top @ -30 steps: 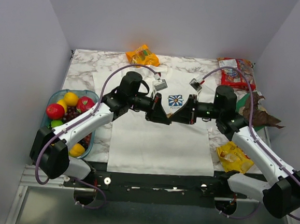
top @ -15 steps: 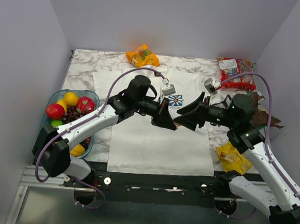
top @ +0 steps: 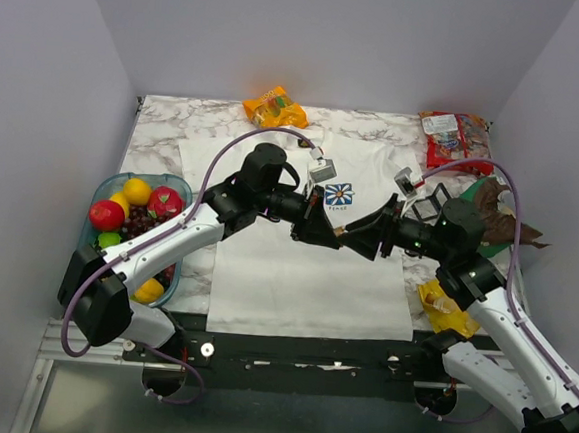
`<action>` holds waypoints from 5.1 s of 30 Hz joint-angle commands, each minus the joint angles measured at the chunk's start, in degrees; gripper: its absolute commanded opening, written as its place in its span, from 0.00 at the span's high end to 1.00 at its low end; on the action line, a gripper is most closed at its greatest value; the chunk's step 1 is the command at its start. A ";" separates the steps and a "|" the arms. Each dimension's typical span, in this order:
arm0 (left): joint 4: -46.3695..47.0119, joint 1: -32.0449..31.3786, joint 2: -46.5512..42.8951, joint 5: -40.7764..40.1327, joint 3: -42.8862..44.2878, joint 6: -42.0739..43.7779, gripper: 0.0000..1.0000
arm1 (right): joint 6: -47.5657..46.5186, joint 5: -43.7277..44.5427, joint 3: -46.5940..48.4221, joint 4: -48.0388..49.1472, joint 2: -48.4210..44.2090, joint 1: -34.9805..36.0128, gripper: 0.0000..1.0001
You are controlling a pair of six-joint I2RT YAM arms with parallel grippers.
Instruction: Pin the brooch onto the clothing
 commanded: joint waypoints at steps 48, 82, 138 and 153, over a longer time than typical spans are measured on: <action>-0.52 0.29 1.04 -2.41 0.88 -1.59 1.00 | 0.84 2.08 -2.99 4.48 0.86 0.11 0.52; -20.82 4.25 -5.29 -63.12 5.01 22.05 1.00 | 12.53 48.83 13.43 -29.71 11.02 12.67 0.24; -22.76 11.99 2.54 -58.31 6.06 21.53 1.00 | -1.01 52.62 49.92 -39.38 73.72 -16.67 0.39; -22.76 11.99 1.66 -58.75 5.89 21.62 1.00 | -0.65 52.27 50.79 -40.34 74.15 -16.94 0.92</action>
